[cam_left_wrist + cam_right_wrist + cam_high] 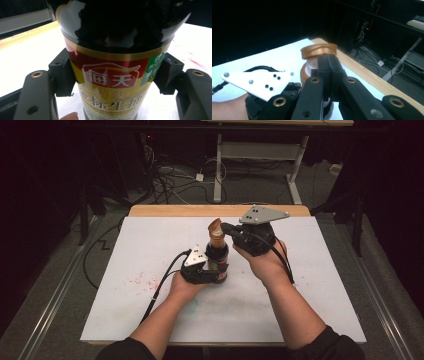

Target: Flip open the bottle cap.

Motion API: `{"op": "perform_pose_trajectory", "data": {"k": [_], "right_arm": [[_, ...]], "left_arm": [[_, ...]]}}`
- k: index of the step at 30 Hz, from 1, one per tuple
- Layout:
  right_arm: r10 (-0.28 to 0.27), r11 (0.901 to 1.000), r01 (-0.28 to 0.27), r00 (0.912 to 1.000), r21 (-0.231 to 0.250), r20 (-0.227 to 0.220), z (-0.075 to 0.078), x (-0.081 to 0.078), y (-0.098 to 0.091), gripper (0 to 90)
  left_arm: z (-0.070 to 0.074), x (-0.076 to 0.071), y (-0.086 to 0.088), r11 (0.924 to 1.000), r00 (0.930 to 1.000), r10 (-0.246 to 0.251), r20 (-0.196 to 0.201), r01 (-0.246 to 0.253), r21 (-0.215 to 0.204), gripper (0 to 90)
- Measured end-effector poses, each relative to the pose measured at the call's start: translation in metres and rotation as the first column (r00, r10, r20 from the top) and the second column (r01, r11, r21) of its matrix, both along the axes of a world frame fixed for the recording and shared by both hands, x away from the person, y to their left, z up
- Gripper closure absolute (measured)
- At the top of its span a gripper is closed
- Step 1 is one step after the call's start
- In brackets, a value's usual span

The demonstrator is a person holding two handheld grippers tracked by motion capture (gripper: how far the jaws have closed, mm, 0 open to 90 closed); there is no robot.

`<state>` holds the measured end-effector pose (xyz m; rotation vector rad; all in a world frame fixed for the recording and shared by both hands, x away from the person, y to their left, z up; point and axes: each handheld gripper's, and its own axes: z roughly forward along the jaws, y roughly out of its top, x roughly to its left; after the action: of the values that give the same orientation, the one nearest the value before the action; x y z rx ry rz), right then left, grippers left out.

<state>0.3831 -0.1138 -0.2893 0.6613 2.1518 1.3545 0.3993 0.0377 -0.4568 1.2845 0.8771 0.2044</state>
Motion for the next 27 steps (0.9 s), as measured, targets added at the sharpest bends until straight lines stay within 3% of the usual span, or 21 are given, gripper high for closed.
{"op": "perform_pose_trajectory", "data": {"k": [13,27], "right_arm": [[0.034,0.9994,-0.034,0.9994,0.001,0.007,0.010,0.009,0.022,90.0],[0.020,0.9994,-0.020,0.9998,0.028,0.000,0.009,0.008,0.007,90.0]], "left_arm": [[0.000,0.000,0.000,1.0000,1.0000,-0.002,0.000,0.002,0.000,28.8],[-0.001,0.000,0.000,1.0000,1.0000,0.000,0.001,0.000,-0.007,28.7]]}}
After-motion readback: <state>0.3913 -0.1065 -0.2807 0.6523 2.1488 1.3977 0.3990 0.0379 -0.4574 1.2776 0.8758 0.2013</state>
